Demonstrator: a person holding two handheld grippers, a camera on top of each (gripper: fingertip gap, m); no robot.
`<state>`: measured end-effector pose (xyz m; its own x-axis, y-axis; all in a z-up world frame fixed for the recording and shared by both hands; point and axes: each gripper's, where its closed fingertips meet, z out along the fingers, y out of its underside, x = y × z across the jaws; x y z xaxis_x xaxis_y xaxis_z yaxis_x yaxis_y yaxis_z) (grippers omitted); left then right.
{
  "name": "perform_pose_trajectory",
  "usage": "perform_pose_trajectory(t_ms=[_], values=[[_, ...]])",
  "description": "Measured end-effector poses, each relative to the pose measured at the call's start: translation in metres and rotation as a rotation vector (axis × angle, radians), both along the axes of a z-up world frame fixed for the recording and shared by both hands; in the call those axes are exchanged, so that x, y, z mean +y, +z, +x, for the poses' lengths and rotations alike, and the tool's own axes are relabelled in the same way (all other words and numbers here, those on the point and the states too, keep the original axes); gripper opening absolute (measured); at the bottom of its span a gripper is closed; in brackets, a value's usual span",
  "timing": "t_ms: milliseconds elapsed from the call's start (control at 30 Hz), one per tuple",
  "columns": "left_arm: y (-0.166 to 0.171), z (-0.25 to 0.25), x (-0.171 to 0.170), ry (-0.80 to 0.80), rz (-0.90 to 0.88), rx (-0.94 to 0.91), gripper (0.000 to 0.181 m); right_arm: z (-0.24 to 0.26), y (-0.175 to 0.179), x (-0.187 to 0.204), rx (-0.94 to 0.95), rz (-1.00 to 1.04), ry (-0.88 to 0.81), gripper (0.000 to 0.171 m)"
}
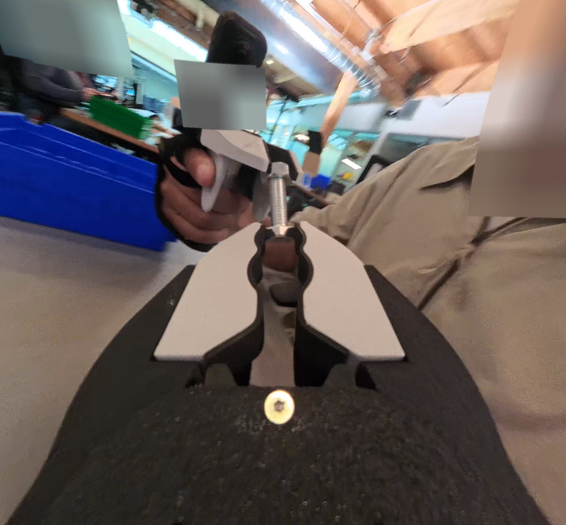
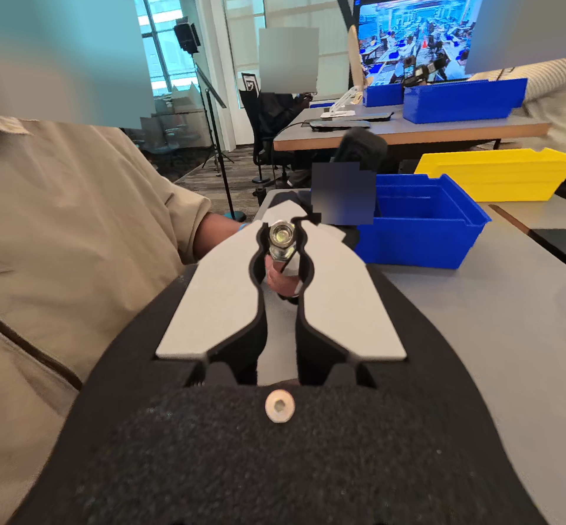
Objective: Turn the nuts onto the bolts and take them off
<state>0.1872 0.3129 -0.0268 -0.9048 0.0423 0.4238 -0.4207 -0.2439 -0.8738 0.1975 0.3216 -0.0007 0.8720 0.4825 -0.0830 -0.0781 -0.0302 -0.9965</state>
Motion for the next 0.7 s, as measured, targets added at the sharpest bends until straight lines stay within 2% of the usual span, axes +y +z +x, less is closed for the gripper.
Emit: perform_pose_trajectory(t_ms=[533, 633, 700], values=[[-0.025, 0.043, 0.020, 0.832, 0.592, -0.344, 0.018, 0.035, -0.020, 0.015, 0.233, -0.062, -0.192, 0.017], [-0.031, 0.047, 0.025, 0.947, 0.655, -0.392, 0.018, 0.037, -0.024, 0.020, 0.266, -0.097, -0.221, 0.017], [-0.033, 0.046, 0.025, 0.942, 0.629, -0.360, 0.018, 0.036, -0.026, 0.021, 0.274, -0.113, -0.231, 0.017]])
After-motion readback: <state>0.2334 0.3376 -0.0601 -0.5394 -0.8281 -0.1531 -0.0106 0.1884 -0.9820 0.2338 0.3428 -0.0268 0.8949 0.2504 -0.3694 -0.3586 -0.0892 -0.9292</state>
